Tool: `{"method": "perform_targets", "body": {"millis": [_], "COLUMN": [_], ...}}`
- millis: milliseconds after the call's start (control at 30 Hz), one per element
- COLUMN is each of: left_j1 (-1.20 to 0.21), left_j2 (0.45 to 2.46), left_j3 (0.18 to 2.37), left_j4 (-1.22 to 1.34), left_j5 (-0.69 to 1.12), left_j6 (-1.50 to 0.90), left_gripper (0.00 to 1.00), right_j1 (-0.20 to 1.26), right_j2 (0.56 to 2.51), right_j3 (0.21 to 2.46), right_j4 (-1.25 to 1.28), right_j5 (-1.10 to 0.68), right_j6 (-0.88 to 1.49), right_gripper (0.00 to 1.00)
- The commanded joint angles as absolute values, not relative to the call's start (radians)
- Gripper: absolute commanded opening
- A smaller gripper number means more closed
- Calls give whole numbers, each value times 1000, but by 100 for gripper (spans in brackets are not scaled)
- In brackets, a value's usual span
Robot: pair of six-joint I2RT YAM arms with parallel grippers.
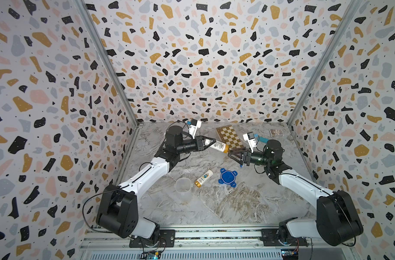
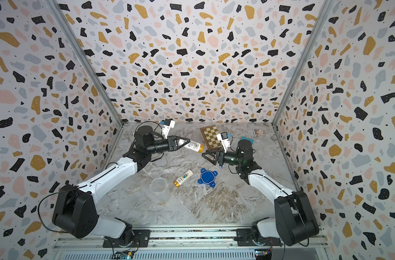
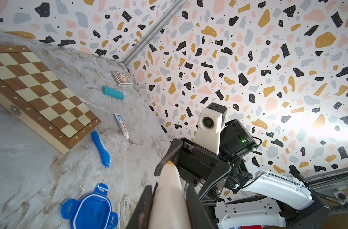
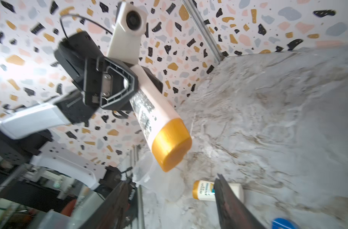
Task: Pack away toiletry kits
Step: Pick up the toiletry item from the center of the board.
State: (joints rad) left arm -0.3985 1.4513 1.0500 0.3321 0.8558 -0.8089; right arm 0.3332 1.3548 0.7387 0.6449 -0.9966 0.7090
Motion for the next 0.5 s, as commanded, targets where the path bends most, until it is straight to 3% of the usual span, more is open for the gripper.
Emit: {"method": "perform_targets", "body": {"millis": [0,200,467], "left_j1": [-393,-394,-394], "left_j2": [1439,1459,1475], "left_j3": [1031,1010,978], "left_j4": [507,653,742], "left_j5": [882,911,935], "left_j6": [-849,-968,-1054], "left_gripper": [2,2,2], "right_j1": [341,391,412], "right_j2": [1378,1476,1590], "right_j3": [733,746,771], "right_j4": [947,1173,1468], "right_j5": [-1047,-995,-952], "right_j6": [1047,1272,1457], "right_gripper": [65,52,46]}}
